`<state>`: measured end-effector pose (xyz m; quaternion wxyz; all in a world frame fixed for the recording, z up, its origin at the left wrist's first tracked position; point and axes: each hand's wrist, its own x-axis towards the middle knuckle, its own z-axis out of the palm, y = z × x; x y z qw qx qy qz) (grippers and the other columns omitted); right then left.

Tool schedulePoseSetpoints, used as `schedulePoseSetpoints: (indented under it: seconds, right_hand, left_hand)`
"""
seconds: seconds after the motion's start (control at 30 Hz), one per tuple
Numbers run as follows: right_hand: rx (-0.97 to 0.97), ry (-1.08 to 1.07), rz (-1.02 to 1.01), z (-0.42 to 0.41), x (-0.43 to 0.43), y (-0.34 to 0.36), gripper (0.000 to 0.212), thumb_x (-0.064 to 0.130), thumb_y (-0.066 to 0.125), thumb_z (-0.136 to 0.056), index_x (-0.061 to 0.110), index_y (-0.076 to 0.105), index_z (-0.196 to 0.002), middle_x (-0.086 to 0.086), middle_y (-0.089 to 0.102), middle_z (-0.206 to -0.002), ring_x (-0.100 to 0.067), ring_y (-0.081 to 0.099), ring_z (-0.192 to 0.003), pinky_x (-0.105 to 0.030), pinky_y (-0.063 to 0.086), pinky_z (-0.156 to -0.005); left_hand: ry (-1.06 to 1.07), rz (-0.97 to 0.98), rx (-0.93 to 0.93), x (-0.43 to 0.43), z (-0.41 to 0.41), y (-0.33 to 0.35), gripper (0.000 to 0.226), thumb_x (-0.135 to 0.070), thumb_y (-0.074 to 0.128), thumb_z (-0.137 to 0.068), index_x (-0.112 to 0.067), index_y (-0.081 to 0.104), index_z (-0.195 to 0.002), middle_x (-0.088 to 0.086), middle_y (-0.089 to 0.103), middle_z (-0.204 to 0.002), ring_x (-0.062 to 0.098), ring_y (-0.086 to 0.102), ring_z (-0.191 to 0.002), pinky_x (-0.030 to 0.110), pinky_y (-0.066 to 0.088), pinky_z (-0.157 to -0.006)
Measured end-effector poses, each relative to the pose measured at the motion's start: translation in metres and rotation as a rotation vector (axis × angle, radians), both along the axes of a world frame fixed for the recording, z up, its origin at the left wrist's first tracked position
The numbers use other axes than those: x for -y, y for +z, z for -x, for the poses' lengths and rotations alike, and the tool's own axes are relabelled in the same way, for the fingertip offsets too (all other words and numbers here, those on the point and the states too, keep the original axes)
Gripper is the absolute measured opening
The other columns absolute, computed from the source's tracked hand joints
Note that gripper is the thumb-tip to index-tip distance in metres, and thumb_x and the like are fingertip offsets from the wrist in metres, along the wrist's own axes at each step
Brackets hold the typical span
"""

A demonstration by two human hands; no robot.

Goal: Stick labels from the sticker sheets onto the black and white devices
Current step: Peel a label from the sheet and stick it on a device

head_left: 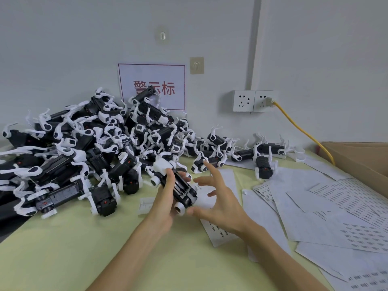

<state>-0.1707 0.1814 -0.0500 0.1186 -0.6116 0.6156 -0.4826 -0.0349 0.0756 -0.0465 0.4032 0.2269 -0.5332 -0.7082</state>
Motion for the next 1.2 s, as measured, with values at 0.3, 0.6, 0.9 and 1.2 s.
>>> schedulePoseSetpoints:
  seconds: [0.3,0.6,0.9,1.2]
  right_hand:
    - [-0.116,-0.031,0.027,-0.006,0.001,-0.006,0.116,0.070,0.078,-0.065,0.054,0.006,-0.155,0.028,0.046,-0.140,0.007,0.042,-0.130,-0.026,0.039,-0.106]
    - [-0.117,-0.113,0.142,-0.007,0.000,-0.002,0.101,0.050,0.082,-0.074,0.059,0.014,-0.148,0.048,0.039,-0.132,0.011,0.043,-0.124,-0.013,0.034,-0.099]
    - [0.583,-0.011,0.201,0.003,0.002,0.010,0.081,0.043,0.081,-0.076,0.042,0.039,-0.145,0.027,0.064,-0.123,-0.007,0.071,-0.105,-0.018,0.054,-0.081]
    - [1.085,0.081,0.211,0.031,-0.011,0.026,0.038,0.051,0.076,-0.080,0.022,0.062,-0.100,0.004,0.062,-0.086,-0.017,0.066,-0.074,-0.033,0.043,-0.085]
  left_hand:
    - [-0.114,0.006,0.119,-0.007,-0.002,0.003,0.095,-0.090,0.022,-0.077,-0.026,0.066,-0.133,0.004,0.071,-0.130,0.018,0.060,-0.130,0.048,0.035,-0.119]
    - [-0.197,0.036,0.050,-0.009,0.001,0.003,0.103,-0.090,0.014,-0.083,-0.018,0.061,-0.140,0.009,0.065,-0.139,0.023,0.060,-0.129,0.041,0.050,-0.097]
    - [0.091,0.430,0.153,-0.014,0.001,-0.006,0.060,-0.063,0.055,-0.087,-0.031,0.043,-0.137,0.007,0.058,-0.118,0.009,0.062,-0.085,0.026,0.048,-0.077]
    - [0.139,0.221,0.057,0.000,-0.001,0.003,0.023,-0.008,0.055,-0.091,-0.017,0.066,-0.109,-0.002,0.068,-0.094,0.020,0.063,-0.080,0.031,0.046,-0.068]
